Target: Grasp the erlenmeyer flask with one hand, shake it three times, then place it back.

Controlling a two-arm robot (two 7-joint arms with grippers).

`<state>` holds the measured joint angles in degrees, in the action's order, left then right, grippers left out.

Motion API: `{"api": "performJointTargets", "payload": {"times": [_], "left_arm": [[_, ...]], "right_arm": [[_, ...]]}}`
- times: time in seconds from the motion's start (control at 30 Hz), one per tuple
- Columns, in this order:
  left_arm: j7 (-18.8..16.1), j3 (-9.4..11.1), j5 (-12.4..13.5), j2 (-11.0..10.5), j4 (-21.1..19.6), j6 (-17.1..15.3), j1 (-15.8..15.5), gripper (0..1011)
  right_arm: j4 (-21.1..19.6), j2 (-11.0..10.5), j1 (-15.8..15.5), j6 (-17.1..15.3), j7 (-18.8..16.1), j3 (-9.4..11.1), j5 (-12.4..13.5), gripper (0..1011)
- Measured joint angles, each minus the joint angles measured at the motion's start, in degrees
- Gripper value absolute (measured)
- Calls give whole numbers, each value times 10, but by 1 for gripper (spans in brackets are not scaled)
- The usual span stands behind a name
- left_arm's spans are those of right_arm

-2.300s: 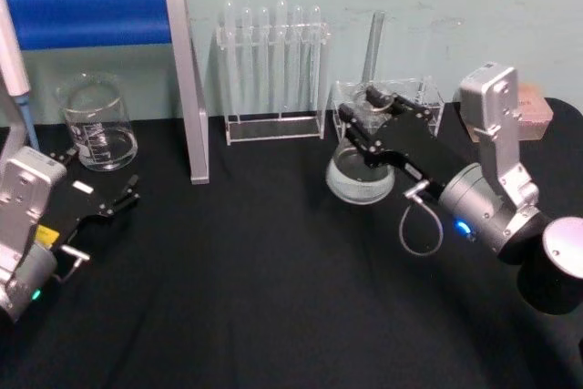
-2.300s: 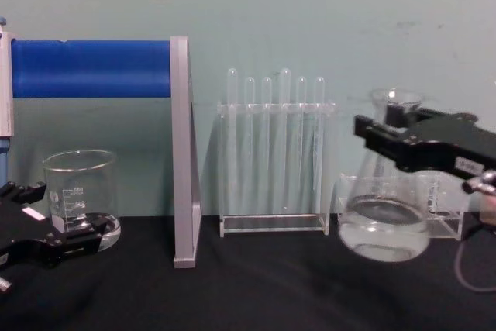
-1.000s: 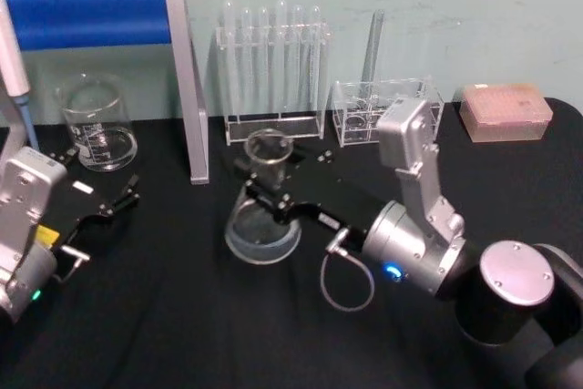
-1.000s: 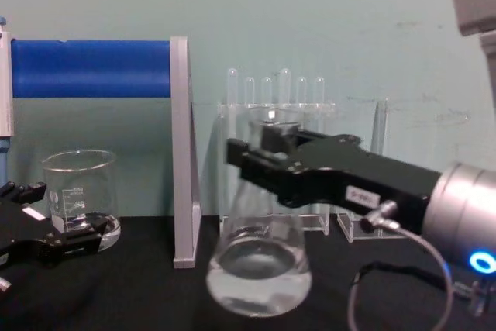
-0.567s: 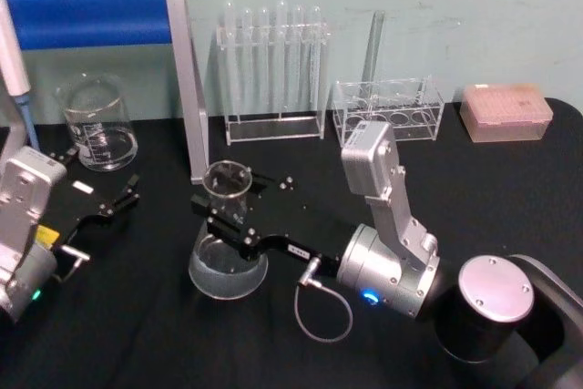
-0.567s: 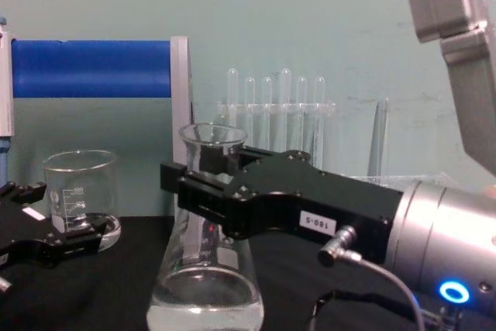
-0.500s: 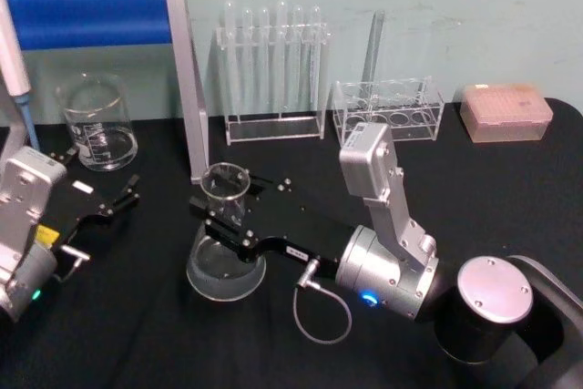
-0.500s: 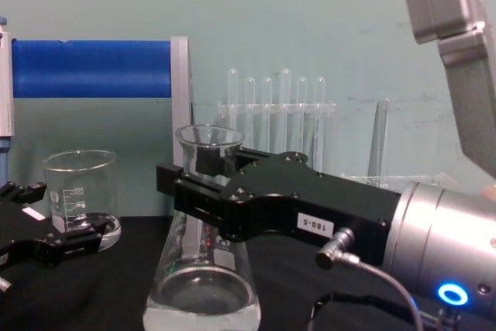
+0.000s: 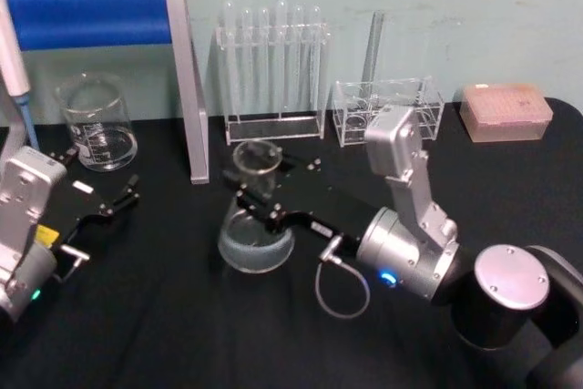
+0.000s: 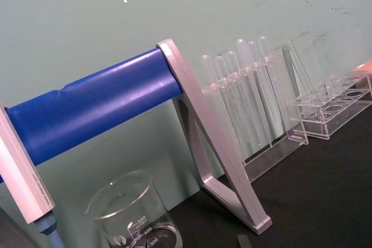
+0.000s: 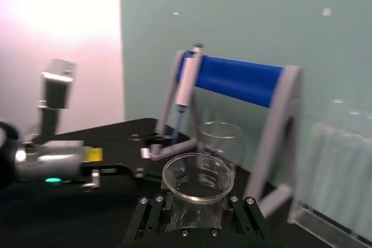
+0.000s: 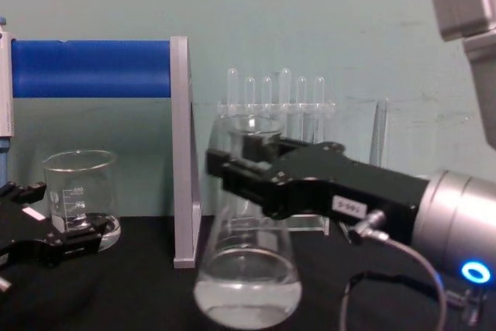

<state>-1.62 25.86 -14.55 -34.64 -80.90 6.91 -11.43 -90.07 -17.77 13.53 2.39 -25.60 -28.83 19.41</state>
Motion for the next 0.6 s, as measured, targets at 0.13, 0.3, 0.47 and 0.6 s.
{"api": "performJointTargets", "payload": {"times": [0.13, 0.3, 0.47, 0.6], "left_arm": [[0, 0, 0, 0, 0, 0, 0, 1001], [0, 0, 0, 0, 0, 0, 0, 1001], [0, 0, 0, 0, 0, 0, 0, 1001], [0, 0, 0, 0, 0, 0, 0, 1001]], "right_arm": [[8, -2, 2, 2, 14, 16, -3, 456], [18, -4, 4, 5, 34, 41, -6, 456], [27, -6, 5, 9, 56, 71, -11, 456], [33, -7, 5, 12, 68, 91, -16, 456]]}}
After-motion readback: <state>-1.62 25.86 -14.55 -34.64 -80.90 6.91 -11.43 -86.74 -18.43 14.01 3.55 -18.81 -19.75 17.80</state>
